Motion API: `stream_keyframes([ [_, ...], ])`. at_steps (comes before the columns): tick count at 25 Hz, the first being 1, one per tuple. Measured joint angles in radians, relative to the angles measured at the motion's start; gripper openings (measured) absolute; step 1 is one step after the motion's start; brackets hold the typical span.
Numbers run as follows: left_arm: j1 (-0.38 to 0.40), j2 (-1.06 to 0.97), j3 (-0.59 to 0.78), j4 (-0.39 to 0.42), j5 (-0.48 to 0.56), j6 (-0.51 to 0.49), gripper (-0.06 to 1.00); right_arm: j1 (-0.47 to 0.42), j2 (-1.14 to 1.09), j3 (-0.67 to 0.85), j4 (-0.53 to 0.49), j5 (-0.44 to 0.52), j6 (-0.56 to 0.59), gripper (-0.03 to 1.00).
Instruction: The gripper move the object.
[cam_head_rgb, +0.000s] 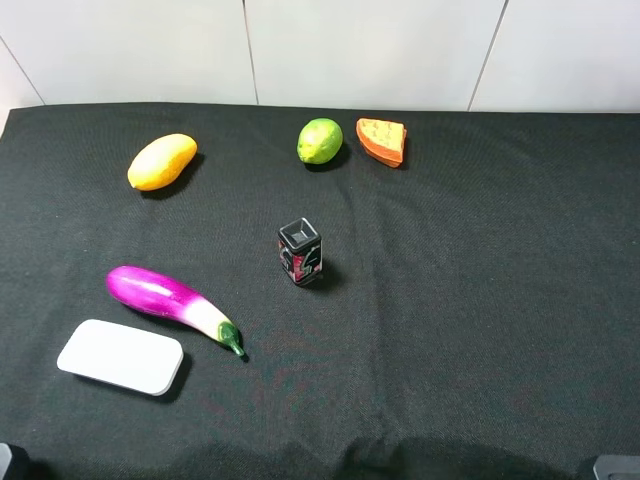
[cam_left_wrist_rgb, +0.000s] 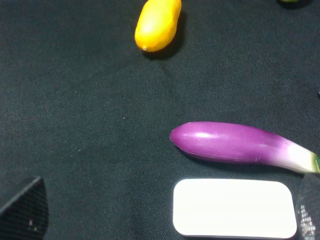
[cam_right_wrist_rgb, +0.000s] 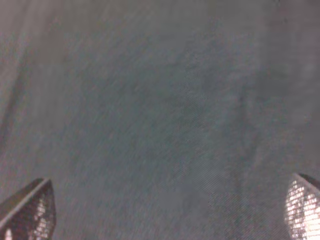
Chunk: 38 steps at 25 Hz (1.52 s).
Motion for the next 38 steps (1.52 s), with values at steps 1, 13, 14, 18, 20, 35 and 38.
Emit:
stream_keyframes([
  [1, 0.0, 0.0, 0.0, 0.0, 0.0, 0.0, 0.98, -0.034, -0.041, 0.006, 0.0, -0.011, 0.0, 0.69],
  [13, 0.0, 0.0, 0.0, 0.0, 0.0, 0.0, 0.98, -0.27, -0.323, 0.135, -0.002, -0.14, 0.0, 0.69],
  [14, 0.0, 0.0, 0.0, 0.0, 0.0, 0.0, 0.98, -0.272, -0.325, 0.135, -0.002, -0.142, 0.0, 0.69],
  [18, 0.0, 0.0, 0.0, 0.0, 0.0, 0.0, 0.98, -0.272, -0.327, 0.137, -0.002, -0.144, 0.0, 0.69],
  [20, 0.0, 0.0, 0.0, 0.0, 0.0, 0.0, 0.98, -0.272, -0.327, 0.138, -0.002, -0.15, -0.001, 0.69],
  [35, 0.0, 0.0, 0.0, 0.0, 0.0, 0.0, 0.98, -0.272, -0.327, 0.149, -0.002, -0.166, -0.005, 0.69],
  [38, 0.0, 0.0, 0.0, 0.0, 0.0, 0.0, 0.98, -0.272, -0.327, 0.149, -0.002, -0.166, -0.005, 0.69],
])
